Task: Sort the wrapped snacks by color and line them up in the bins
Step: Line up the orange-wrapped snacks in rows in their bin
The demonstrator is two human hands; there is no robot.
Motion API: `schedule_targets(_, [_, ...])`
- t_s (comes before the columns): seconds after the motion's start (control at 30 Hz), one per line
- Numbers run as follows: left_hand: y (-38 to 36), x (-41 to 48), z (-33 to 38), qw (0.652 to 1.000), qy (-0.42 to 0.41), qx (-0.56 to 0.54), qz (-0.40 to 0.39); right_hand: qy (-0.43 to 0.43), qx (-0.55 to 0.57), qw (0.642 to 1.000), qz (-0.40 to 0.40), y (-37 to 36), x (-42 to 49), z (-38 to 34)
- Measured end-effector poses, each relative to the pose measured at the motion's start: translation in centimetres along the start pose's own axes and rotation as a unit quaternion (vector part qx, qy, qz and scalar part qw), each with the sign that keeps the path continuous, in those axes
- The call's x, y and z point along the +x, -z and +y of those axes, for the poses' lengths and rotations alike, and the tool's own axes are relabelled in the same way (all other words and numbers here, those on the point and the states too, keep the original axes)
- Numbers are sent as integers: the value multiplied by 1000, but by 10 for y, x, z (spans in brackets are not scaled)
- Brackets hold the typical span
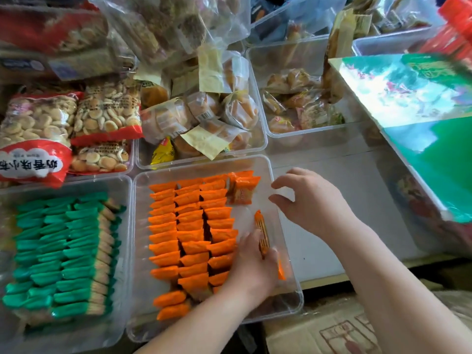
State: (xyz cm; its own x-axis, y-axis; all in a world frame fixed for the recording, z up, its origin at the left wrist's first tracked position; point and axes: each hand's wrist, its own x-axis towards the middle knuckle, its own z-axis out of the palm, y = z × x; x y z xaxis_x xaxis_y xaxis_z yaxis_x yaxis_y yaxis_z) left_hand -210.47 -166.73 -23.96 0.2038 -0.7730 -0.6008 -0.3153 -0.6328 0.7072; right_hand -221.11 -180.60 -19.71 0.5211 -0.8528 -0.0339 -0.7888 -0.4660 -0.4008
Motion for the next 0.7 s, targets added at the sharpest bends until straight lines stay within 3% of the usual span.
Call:
schedule_targets(0.1, [-18, 12, 3, 998, 53, -25, -8, -52, 27, 998, -32, 5, 0, 11])
schedule_targets(0.3, [-31, 24, -15, 996, 75, 12, 35, -119, 34, 991, -46, 10, 2, 22])
schedule_targets(0.47, [-24, 40, -9, 990, 127, 62, 8, -123, 60, 986, -94, 6, 1, 16])
schedule_targets(0.7, [-18, 43, -9, 984, 176, 27, -21, -120, 52, 986, -102, 10, 9, 9])
